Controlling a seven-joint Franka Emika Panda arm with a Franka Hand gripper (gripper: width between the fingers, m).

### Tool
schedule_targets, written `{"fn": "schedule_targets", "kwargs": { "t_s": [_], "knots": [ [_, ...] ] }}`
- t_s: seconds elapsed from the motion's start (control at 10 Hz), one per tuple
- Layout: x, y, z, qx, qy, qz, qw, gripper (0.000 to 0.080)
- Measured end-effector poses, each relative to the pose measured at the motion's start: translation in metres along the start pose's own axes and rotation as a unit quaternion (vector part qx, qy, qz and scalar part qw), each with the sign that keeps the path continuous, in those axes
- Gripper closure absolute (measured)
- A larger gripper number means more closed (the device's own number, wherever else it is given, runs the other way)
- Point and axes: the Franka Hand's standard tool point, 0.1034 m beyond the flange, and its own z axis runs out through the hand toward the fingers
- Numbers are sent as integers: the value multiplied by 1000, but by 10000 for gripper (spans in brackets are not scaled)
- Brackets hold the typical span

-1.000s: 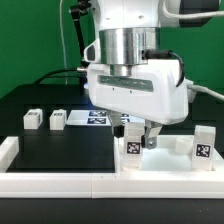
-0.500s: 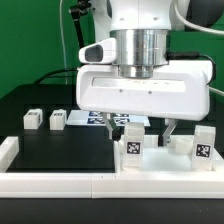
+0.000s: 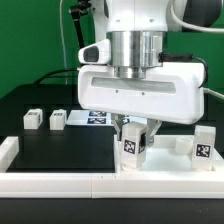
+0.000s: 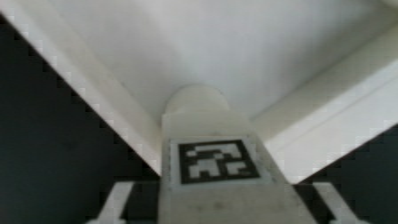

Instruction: Assemble square table

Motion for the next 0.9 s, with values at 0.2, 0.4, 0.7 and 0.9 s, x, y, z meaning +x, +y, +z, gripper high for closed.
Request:
{"fn": "schedule_targets", "kwargs": {
  "t_s": [0.2, 0.4, 0.7, 0.9],
  "knots": [
    [2, 2, -1, 0, -15, 170, 985, 509],
    [6, 7, 3, 24, -47, 334, 941, 509],
    [0, 3, 4, 30, -51, 411, 910, 509],
    [1, -4, -1, 26, -21, 201, 979, 452]
  ]
}}
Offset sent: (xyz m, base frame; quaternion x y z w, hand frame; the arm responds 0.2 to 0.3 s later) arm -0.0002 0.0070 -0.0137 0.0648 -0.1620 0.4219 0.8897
